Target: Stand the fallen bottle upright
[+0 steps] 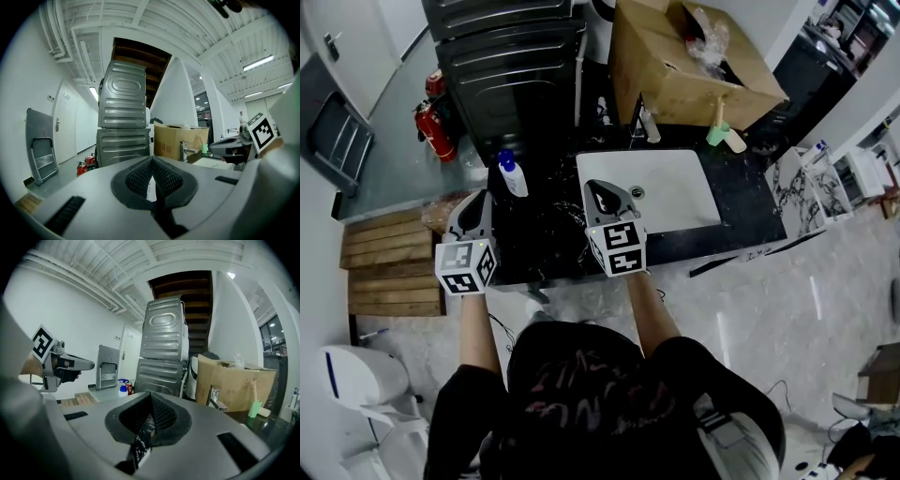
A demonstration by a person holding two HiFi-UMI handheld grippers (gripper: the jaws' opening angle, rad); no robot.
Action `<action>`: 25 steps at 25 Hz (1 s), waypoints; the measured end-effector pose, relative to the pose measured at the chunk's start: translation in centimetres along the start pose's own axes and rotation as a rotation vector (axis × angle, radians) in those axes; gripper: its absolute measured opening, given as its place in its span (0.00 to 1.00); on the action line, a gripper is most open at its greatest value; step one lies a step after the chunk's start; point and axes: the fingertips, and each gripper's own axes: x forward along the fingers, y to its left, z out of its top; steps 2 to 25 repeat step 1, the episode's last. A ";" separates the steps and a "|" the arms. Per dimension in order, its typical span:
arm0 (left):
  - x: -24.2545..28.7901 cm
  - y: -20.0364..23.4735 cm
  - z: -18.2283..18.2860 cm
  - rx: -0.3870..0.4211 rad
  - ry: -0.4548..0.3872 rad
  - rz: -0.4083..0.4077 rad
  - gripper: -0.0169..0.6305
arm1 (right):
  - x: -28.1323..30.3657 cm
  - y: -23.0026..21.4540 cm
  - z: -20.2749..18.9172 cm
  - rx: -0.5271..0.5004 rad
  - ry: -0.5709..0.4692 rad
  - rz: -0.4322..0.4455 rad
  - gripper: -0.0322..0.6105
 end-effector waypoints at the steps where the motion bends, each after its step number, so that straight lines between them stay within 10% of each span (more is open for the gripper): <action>1: 0.0 0.0 0.0 -0.001 0.001 0.001 0.05 | 0.0 0.0 0.0 0.001 0.001 0.000 0.07; 25: 0.0 0.0 0.0 -0.001 0.001 0.001 0.05 | 0.0 0.0 0.0 0.001 0.001 0.000 0.07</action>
